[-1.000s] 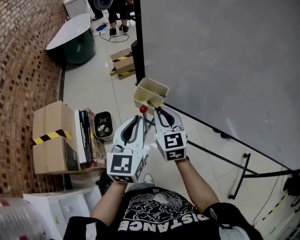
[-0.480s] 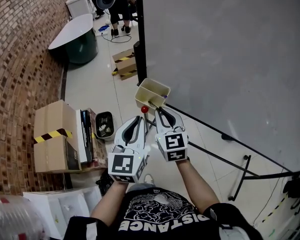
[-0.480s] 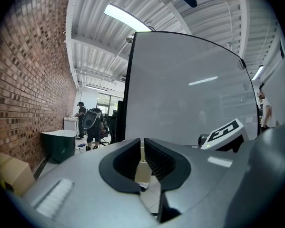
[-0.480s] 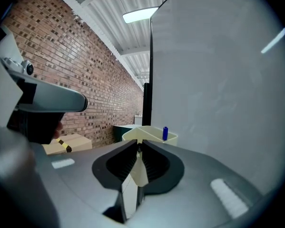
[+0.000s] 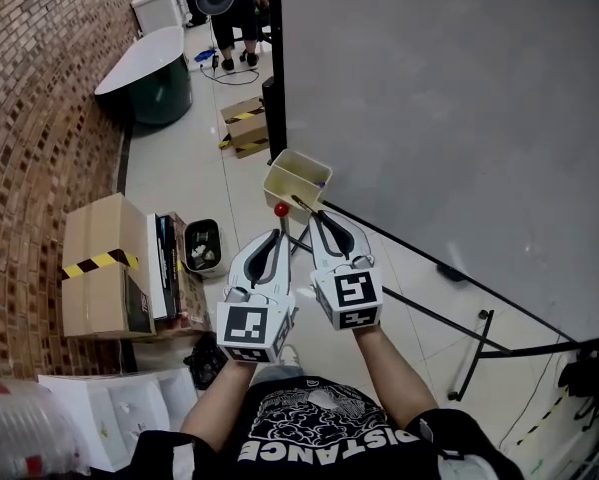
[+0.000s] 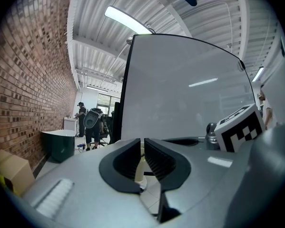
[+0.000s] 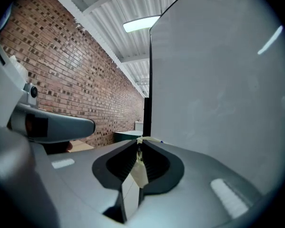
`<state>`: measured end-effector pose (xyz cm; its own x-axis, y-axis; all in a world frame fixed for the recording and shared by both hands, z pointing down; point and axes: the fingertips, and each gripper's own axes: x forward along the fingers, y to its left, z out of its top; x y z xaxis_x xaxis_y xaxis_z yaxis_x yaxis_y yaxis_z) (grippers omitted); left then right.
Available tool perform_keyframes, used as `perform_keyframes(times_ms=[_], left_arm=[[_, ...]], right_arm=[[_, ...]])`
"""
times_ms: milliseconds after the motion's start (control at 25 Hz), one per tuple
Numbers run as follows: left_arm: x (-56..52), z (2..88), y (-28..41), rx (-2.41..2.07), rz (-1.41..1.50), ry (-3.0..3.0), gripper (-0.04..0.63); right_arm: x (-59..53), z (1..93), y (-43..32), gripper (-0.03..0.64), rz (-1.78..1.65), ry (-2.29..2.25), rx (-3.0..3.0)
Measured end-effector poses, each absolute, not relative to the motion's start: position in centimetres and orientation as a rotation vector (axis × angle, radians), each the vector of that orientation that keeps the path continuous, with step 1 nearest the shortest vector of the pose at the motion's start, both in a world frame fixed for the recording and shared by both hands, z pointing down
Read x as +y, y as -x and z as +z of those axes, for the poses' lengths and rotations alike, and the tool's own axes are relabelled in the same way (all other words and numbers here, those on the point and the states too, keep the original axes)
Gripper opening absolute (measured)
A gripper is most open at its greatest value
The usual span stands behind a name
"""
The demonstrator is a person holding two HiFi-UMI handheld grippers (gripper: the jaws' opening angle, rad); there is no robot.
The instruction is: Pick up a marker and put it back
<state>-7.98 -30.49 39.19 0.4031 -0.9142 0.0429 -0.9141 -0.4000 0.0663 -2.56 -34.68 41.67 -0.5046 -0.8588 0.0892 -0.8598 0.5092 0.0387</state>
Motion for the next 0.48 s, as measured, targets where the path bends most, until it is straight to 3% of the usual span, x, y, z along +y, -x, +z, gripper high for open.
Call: perform_keyframes(times_ms=[480], left_arm=[[-26.6,38.4,6.3,-1.716,-0.027,-2.555,0.006]], right_arm=[[-29.0,37.0,0.9,0.032,-0.101,-1.508,-2.713]])
